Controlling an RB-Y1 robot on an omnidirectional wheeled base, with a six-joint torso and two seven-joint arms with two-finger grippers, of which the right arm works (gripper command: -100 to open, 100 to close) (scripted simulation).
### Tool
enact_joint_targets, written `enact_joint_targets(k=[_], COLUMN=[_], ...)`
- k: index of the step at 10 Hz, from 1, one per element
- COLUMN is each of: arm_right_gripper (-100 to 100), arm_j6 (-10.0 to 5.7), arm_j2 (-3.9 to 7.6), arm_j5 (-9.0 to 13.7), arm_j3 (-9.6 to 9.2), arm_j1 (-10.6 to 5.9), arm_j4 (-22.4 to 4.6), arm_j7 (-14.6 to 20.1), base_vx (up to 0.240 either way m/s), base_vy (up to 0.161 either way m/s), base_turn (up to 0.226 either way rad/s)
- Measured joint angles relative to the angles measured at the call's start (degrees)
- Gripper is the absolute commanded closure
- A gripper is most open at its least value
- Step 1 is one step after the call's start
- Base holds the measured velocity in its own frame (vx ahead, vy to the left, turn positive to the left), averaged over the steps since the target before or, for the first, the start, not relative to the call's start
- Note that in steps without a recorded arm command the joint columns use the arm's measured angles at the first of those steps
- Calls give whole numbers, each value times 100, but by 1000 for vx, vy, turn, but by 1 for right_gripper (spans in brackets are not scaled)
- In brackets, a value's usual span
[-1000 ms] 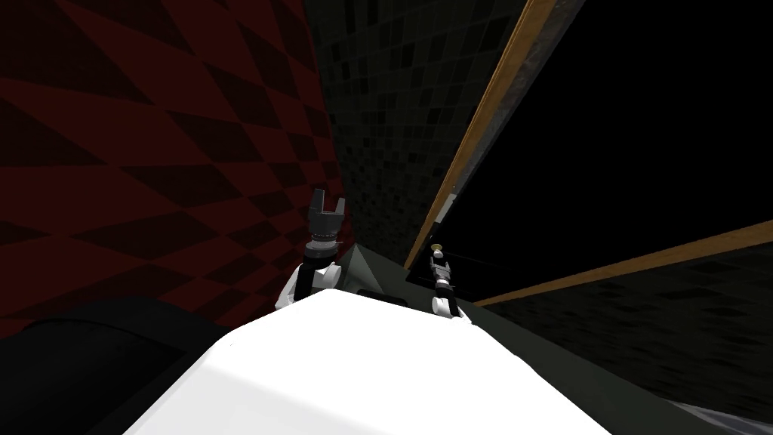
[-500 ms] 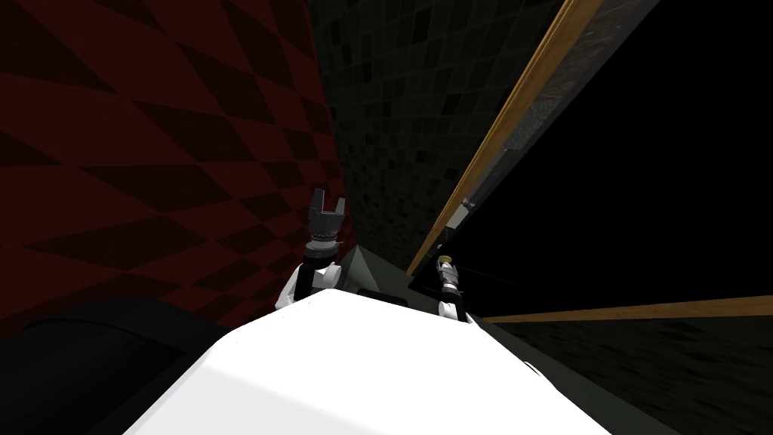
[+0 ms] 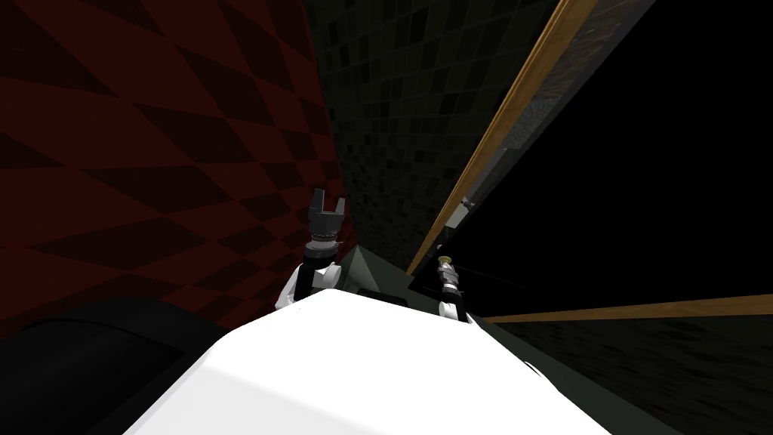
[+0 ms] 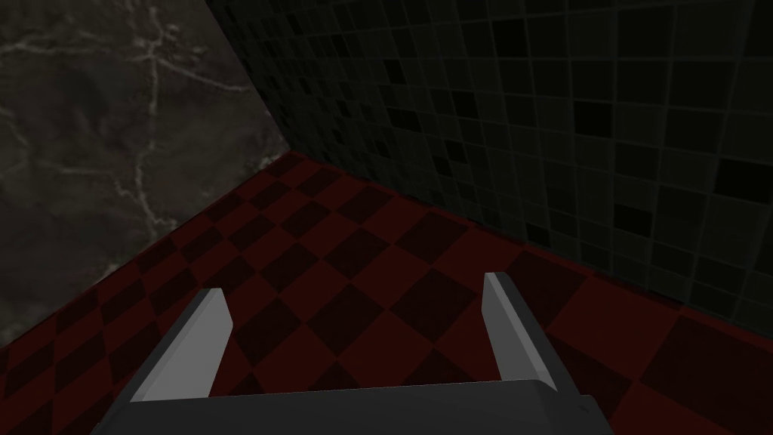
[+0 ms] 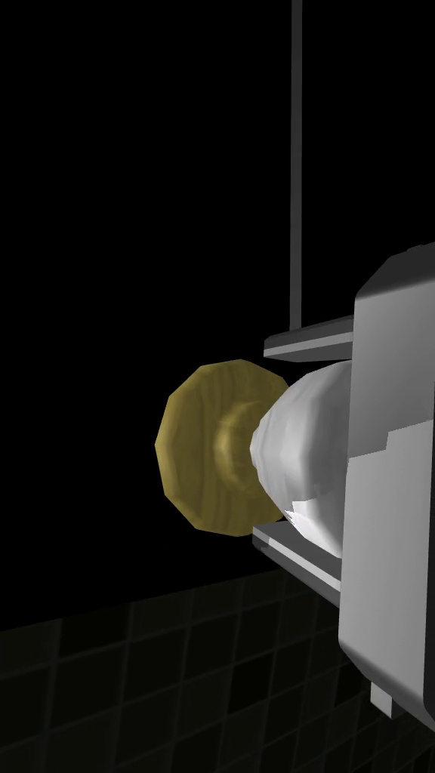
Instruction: Pull the door open
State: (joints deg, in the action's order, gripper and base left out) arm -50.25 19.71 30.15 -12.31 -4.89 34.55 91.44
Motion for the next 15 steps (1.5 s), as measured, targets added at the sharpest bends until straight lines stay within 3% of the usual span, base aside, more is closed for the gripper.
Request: enact_joint_targets(k=[2, 4, 9, 12, 13, 15], arm_right_gripper=[100, 100, 100, 100, 100, 100], arm_j6=[1, -75, -291, -499, -506, -633], arm_j2=[-1, 91, 384, 576, 577, 700], arm_j5=[0, -48, -221, -332, -340, -387], arm_j3=[-1, -104, -488, -723, -740, -849], arm_j1=[2, 31, 244, 305, 321, 414], arm_j4=[-1, 13, 79, 16, 9, 48], arm_j7=[2, 133, 598, 924, 946, 1069], base_vx=[-45, -160, -208, -180, -138, -222], base_vy=[-24, -45, -47, -45, -48, -86], base_turn=[56, 97, 117, 80, 118, 133])
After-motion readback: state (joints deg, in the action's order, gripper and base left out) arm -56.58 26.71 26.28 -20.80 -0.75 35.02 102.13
